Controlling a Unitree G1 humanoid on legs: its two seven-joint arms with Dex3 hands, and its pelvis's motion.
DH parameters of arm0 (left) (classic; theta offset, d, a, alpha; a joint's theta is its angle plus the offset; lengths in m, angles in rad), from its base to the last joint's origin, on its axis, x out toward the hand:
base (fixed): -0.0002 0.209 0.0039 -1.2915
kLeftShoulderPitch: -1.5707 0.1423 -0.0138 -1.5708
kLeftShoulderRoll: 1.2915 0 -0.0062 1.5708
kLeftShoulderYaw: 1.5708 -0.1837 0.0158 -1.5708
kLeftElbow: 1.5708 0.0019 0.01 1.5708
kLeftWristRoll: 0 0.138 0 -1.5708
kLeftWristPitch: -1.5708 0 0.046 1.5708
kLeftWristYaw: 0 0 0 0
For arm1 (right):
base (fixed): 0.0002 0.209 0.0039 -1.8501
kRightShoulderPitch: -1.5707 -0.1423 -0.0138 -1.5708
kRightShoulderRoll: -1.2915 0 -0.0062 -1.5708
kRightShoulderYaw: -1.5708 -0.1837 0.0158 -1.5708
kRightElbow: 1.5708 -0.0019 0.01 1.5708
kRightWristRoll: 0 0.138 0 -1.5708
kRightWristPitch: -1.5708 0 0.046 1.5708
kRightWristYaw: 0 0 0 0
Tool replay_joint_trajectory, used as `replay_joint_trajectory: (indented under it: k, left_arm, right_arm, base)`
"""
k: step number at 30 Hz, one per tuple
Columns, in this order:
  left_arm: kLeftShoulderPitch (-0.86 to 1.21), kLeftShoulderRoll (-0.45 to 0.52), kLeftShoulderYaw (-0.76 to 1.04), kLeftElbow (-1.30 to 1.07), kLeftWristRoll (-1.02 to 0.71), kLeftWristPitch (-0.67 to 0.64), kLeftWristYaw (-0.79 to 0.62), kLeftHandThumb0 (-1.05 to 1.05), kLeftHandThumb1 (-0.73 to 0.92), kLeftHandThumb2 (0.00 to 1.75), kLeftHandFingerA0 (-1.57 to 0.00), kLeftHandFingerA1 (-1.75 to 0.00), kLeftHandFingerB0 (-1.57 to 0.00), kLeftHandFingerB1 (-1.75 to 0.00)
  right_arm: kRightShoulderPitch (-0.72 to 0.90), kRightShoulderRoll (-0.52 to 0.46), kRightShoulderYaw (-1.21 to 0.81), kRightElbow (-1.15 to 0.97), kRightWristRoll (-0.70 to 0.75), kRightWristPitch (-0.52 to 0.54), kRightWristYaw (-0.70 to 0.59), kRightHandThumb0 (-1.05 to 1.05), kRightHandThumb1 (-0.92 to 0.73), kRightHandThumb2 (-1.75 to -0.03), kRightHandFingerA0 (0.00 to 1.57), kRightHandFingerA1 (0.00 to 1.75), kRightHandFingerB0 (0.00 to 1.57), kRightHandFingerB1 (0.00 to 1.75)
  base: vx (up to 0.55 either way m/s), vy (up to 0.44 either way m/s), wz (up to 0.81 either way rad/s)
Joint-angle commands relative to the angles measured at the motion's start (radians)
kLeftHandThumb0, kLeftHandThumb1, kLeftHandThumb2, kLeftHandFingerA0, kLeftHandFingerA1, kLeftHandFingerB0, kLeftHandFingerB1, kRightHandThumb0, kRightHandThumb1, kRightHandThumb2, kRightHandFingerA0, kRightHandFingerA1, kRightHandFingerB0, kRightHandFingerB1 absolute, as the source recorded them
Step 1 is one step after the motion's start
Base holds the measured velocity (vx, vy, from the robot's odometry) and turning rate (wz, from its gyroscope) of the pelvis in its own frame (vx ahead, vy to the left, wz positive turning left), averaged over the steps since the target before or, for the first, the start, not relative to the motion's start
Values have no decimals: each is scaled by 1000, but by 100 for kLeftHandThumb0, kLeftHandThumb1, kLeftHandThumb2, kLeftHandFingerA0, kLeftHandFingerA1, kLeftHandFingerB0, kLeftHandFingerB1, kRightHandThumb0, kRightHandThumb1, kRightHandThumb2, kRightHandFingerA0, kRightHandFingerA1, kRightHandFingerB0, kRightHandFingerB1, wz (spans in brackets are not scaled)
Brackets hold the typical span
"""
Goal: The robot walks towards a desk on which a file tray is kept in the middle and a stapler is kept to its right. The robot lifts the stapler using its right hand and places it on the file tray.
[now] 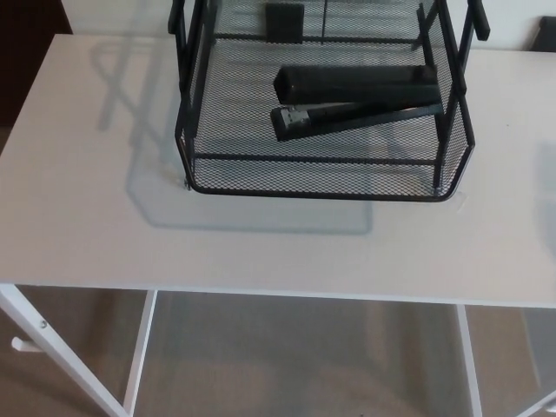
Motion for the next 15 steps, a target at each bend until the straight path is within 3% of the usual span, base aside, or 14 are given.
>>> replay_joint_trajectory:
  k: [1,2,3,4,5,6,8,9,10,11,12,13,14,15]
  left_arm:
    - [-11,36,19,8,-1,-26,16,-59,84,65,-43,-49,-28,-37]
    - [-14,38,22,5,-4,-25,14,-59,84,65,-43,-49,-28,-37]
    - [-18,39,24,5,-5,-21,15,-59,84,65,-42,-49,-28,-36]
    - [-21,40,25,5,-7,-16,17,-59,84,65,-42,-49,-28,-36]
    - [-17,42,22,1,-4,-19,13,-58,84,65,-42,-48,-29,-37]
    - [-16,43,18,3,1,-21,17,-58,84,65,-43,-48,-30,-37]
    - [-9,45,12,13,10,-23,28,-58,84,65,-44,-47,-31,-39]
    - [-4,43,12,15,10,-24,31,-58,84,65,-44,-47,-31,-39]
    - [0,42,14,15,8,-26,30,-57,84,65,-44,-48,-30,-39]
    - [4,41,16,16,7,-29,30,-57,84,65,-44,-48,-30,-39]
    - [2,40,21,20,1,-18,35,-57,83,64,-43,-47,-30,-37]
    - [2,40,22,21,1,-17,36,-57,83,64,-43,-47,-30,-37]
    - [-1,39,25,20,-2,-14,38,-58,81,64,-44,-48,-31,-37]
    - [-5,39,28,17,-6,-8,40,-58,82,64,-43,-47,-29,-37]
  right_arm:
    - [140,285,-500,425,527,-25,-403,-48,-53,-82,41,88,15,45]
    - [135,307,-517,405,544,-9,-395,-48,-53,-82,41,88,15,45]
    - [131,312,-519,394,536,21,-402,-38,-67,-59,43,93,17,34]
    - [129,317,-523,380,523,67,-411,-38,-67,-59,43,93,17,34]
    - [116,343,-575,337,553,249,-389,-36,-69,-60,42,97,16,29]
    - [117,331,-580,362,550,293,-380,-38,-68,-62,63,143,15,31]
    - [151,300,-533,453,505,352,-307,-38,-71,-66,8,79,3,16]
    - [158,293,-527,466,495,372,-282,-38,-71,-66,8,79,3,16]
    - [167,283,-506,476,476,384,-254,-48,-82,-64,0,24,0,5]
    - [179,268,-473,491,449,402,-213,-48,-82,-64,0,24,0,5]
    - [137,271,-575,511,539,481,-253,-54,-67,-58,0,87,0,21]
    - [132,270,-587,517,549,489,-257,-54,-67,-58,0,87,0,21]
    - [119,264,-582,540,546,496,-260,-67,-64,-60,51,155,25,45]
    - [103,255,-540,579,507,493,-263,-72,-63,-61,53,157,18,39]
  base:
    - [0,0,0]
    - [0,0,0]
    - [0,0,0]
    - [0,0,0]
    - [0,0,0]
    - [0,0,0]
    - [0,0,0]
    - [0,0,0]
    - [0,0,0]
    - [0,0,0]
    - [0,0,0]
    - [0,0,0]
    - [0,0,0]
    - [0,0,0]
